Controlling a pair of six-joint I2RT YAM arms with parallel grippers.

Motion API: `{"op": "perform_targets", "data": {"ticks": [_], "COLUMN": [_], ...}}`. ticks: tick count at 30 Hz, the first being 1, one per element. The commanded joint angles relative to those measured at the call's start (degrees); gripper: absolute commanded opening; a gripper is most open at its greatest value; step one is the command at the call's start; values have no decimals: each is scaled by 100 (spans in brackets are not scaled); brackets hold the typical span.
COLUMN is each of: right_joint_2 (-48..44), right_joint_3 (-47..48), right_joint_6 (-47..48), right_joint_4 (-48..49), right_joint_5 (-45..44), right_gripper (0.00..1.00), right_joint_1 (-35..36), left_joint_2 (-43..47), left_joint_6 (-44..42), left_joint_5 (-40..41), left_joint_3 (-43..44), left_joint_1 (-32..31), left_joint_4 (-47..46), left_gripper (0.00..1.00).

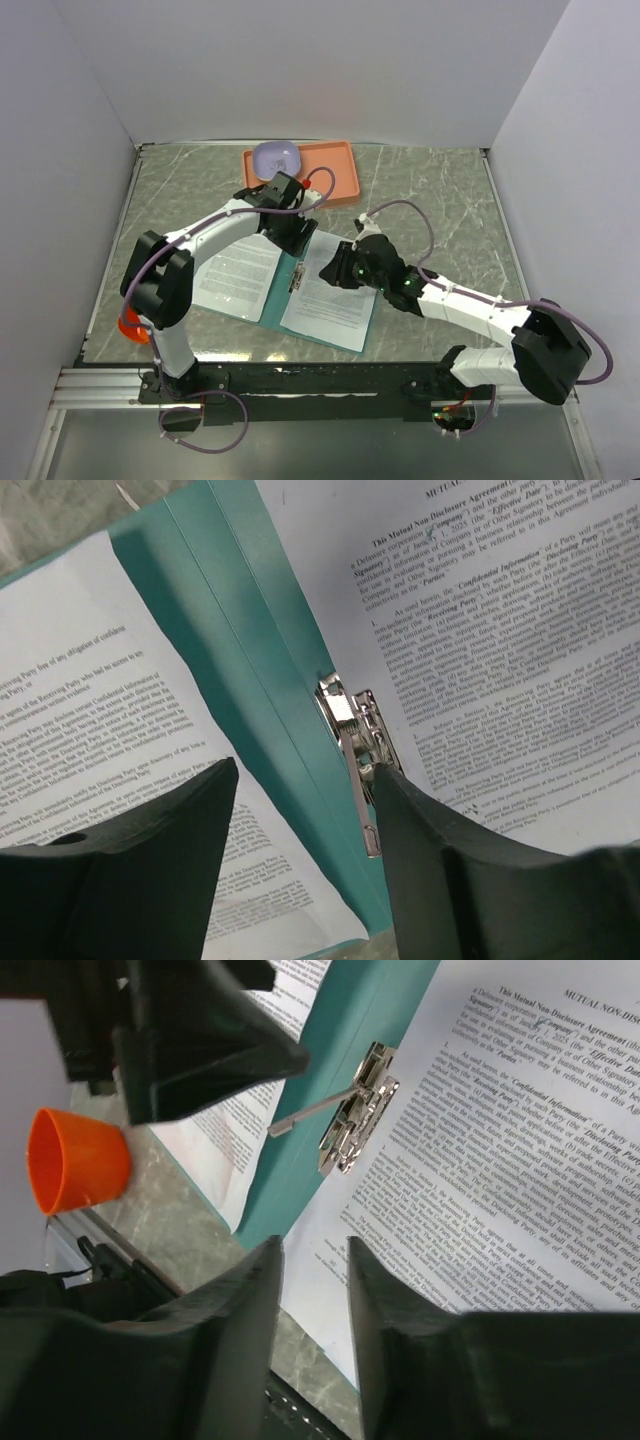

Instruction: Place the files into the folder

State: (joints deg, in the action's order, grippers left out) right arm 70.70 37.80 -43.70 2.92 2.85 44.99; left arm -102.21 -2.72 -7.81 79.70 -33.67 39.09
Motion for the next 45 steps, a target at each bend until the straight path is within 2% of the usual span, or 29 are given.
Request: {"op": "perform_targets", "data": {"ticks": [1, 3, 7, 8, 12, 17, 24, 27, 32, 37, 45], "right_joint_2": [250, 418, 717, 700, 297, -363, -645, -268, 883, 1805, 2080], "right_joint_3": [86, 105, 166, 157, -123, -317, -327, -72, 306, 614, 544], "right_joint_6": [20, -155, -358, -445, -394, 10, 213, 274, 152, -173, -437], "right_joint_4": [148, 209, 280, 210, 200, 200, 69, 112, 542, 833, 711], "right_joint_5": [-443, -365, -355, -425, -619, -1005, -1006, -980, -787, -619, -829], "right_gripper": [30, 26, 29, 31, 48, 52, 48, 43, 38, 34, 30], "right_joint_1": [106, 97, 106, 106, 238, 624, 1397, 1766, 2364, 2672, 2804], "left_joint_2": [0, 35, 140, 123, -96, -413, -932, -1002, -879, -905, -914], "left_joint_6": [228, 228, 228, 228, 509, 755, 1036, 1098, 1098, 1133, 1169], "left_joint_5": [-89, -71, -176, -281, -362, 271, 474, 465, 544, 614, 702], "left_joint_3": [397, 196, -60, -95, -43, 45, 344, 336, 257, 221, 133], "left_joint_1": [-17, -17, -17, -17, -61, -157, -210, -210, -210, -210, -210], "left_joint_4": [-51, -155, -454, -525, -797, -1044, -965, -965, -956, -938, -1044], "left_gripper": [62, 61, 63, 63, 65, 72, 70, 69, 69, 68, 67]}}
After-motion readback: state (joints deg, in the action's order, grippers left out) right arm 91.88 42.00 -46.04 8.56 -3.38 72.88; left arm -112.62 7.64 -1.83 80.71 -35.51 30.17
